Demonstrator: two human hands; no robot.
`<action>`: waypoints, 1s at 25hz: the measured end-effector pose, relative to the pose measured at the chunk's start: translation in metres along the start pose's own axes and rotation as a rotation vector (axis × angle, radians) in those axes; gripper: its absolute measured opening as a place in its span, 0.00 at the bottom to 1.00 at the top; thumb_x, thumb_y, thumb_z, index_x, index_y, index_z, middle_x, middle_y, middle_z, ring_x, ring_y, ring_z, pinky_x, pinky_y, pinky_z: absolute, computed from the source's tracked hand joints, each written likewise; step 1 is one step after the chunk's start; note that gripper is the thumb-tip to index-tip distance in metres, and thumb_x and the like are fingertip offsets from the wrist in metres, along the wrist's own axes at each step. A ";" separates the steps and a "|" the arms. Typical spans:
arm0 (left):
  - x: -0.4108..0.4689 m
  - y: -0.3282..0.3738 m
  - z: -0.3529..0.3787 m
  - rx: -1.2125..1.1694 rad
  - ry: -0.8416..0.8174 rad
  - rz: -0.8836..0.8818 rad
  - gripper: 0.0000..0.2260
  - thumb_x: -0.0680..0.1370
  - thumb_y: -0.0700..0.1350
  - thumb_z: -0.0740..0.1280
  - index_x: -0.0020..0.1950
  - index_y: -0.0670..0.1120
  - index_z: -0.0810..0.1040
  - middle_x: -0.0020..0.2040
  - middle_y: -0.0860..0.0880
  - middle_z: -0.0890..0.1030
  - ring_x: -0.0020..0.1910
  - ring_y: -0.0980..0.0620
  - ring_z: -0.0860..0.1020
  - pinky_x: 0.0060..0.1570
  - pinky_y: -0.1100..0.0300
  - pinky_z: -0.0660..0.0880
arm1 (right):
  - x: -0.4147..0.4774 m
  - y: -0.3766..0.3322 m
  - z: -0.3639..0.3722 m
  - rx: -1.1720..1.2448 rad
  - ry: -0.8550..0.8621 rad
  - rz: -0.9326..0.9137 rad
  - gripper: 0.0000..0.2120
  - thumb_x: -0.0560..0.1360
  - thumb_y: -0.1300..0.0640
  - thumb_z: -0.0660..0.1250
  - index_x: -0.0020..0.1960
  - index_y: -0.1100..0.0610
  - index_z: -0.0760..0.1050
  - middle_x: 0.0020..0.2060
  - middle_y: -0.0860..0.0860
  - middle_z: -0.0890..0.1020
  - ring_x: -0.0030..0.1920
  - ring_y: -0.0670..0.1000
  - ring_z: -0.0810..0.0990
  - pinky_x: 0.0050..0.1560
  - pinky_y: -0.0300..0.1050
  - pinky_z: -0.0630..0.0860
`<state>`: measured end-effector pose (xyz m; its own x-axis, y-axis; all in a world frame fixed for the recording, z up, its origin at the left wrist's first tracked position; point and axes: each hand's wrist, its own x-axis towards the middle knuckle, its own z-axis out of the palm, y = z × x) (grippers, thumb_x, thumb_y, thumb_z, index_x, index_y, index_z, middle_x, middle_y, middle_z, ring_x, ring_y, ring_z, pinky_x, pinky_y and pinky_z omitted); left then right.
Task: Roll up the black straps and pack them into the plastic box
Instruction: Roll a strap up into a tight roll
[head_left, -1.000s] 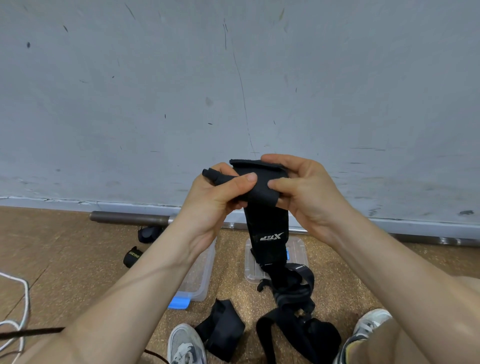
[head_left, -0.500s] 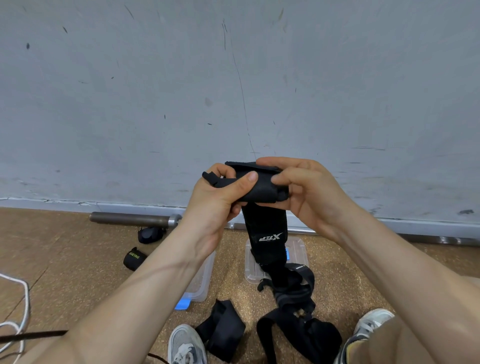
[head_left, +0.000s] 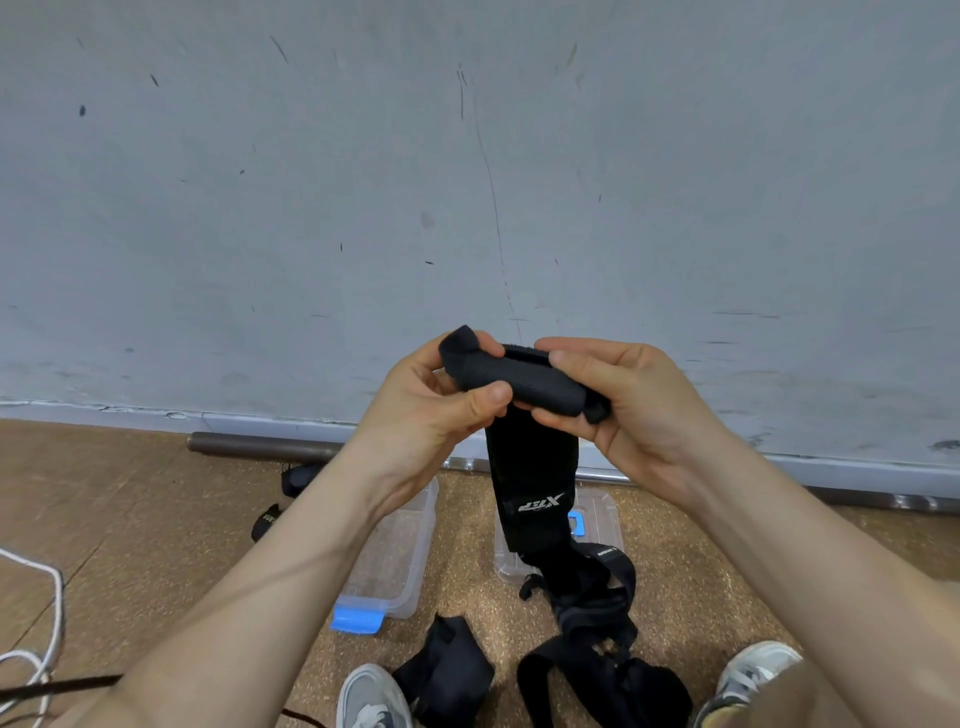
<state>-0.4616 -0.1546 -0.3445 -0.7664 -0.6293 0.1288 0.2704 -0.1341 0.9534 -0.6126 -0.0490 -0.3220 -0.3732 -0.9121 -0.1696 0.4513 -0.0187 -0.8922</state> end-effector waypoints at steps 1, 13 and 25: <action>0.001 -0.002 0.001 -0.004 0.022 0.021 0.21 0.56 0.50 0.85 0.45 0.51 0.83 0.42 0.46 0.81 0.40 0.48 0.77 0.47 0.59 0.79 | 0.000 0.000 0.001 0.008 0.001 0.005 0.09 0.79 0.61 0.65 0.54 0.65 0.79 0.47 0.62 0.86 0.44 0.59 0.87 0.37 0.42 0.83; -0.003 -0.001 0.004 0.174 0.079 0.033 0.12 0.61 0.43 0.78 0.41 0.53 0.82 0.43 0.51 0.81 0.47 0.51 0.79 0.46 0.60 0.77 | -0.001 0.001 -0.003 -0.052 0.103 0.055 0.05 0.76 0.68 0.68 0.47 0.64 0.82 0.46 0.61 0.85 0.38 0.55 0.86 0.31 0.42 0.81; -0.005 -0.010 0.030 0.045 0.362 -0.112 0.12 0.67 0.52 0.75 0.43 0.49 0.77 0.44 0.48 0.80 0.47 0.51 0.79 0.40 0.64 0.70 | 0.000 0.005 -0.001 -0.120 -0.013 -0.030 0.11 0.69 0.54 0.74 0.47 0.61 0.84 0.46 0.58 0.86 0.49 0.54 0.86 0.45 0.44 0.83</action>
<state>-0.4777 -0.1268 -0.3470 -0.5323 -0.8434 -0.0735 0.1650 -0.1886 0.9681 -0.6107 -0.0490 -0.3271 -0.3743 -0.9171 -0.1369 0.3391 0.0021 -0.9408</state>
